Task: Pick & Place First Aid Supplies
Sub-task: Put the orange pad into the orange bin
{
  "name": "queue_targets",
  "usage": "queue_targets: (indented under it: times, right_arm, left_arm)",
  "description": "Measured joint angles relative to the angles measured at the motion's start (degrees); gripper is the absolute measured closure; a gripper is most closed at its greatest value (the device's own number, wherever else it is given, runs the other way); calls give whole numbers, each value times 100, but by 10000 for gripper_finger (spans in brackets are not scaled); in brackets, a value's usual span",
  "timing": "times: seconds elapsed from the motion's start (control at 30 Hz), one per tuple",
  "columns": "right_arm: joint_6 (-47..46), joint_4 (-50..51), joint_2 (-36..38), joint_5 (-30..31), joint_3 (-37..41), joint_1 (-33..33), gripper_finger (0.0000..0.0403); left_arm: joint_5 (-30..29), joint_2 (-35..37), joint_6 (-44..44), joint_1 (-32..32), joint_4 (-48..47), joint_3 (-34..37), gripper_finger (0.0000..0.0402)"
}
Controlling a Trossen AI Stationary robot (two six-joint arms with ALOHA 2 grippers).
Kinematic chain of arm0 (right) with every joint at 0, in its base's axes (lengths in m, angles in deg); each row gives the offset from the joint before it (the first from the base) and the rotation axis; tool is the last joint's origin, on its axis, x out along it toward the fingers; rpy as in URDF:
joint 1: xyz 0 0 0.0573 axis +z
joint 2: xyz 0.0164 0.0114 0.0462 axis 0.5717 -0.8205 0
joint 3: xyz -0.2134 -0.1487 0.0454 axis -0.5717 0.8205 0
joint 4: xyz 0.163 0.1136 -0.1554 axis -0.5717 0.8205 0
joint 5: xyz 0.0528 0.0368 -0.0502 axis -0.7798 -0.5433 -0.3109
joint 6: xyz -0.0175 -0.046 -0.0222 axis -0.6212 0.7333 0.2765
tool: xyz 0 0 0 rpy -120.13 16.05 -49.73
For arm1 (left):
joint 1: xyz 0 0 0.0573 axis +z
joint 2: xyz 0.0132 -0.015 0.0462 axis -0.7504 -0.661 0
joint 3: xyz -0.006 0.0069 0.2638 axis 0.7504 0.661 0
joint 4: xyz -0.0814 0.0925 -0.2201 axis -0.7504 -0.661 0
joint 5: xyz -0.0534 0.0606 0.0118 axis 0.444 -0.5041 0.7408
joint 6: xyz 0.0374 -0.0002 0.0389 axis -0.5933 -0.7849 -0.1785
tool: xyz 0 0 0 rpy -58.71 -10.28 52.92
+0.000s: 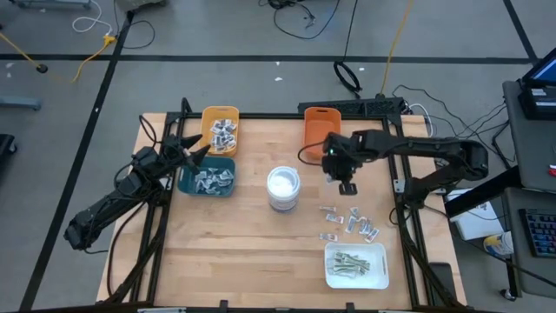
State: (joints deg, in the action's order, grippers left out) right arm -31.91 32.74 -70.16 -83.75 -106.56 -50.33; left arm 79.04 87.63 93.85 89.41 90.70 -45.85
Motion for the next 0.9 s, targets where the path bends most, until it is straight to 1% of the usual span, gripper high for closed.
queue_targets:
  times: [0.13,0.4,0.63,0.8,0.9]
  right_arm:
    - [194,-97,-99,5,-205,-472,402]
    - [317,-131,-940,37,-888,-1559,402]
    - [917,-69,-1730,622,-1764,-2346,403]
    - [1415,-186,-2250,644,-2287,-2835,403]
    - [1521,-280,-2541,641,-2512,-3036,403]
  left_arm:
    - [0,0,0,-1,2,-1,96]
    - [0,0,0,1,0,0,96]
    - [0,2,0,1,0,-2,96]
    - [0,2,0,0,0,0,96]
    - [0,2,0,-1,0,0,96]
